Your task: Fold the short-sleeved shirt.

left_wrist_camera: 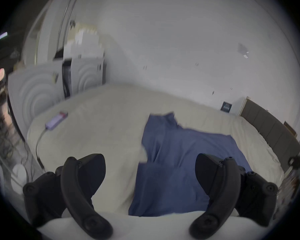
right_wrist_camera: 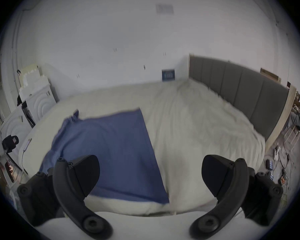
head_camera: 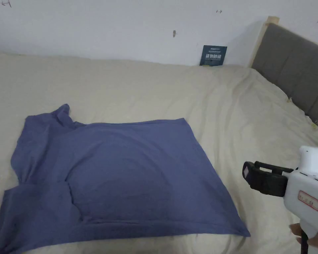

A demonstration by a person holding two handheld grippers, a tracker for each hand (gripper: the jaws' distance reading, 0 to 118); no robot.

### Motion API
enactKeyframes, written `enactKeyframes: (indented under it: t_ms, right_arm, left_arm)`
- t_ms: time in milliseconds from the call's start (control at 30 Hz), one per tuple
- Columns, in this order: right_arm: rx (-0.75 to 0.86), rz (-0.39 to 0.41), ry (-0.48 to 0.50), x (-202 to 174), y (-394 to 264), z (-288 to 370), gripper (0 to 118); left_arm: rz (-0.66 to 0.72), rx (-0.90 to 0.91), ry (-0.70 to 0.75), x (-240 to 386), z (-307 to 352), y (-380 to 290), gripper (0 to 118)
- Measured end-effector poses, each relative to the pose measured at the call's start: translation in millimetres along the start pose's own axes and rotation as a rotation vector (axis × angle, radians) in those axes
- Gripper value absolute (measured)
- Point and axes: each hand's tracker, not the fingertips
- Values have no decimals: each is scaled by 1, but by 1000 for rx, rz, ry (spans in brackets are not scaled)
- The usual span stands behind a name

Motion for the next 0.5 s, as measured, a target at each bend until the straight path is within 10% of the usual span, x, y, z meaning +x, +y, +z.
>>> enactKeyframes:
  t_ms: [233,300,400,500]
  right_arm:
    - [169,70,44,-57,12,4,118]
    - [178,82,46,-70,6,3,115]
    - [206,89,6,-81,-8,-1,12]
    - [164,28,67,-80,-12,-7,7]
  left_arm:
    - [-158,97,-93,56,-4,6,62]
    - [-106,72,-160,56,-7,4,11]
    - [-63,56,-197,55,-8,-2,0]
    - [-86,58,-171,53,-11,-7,0]
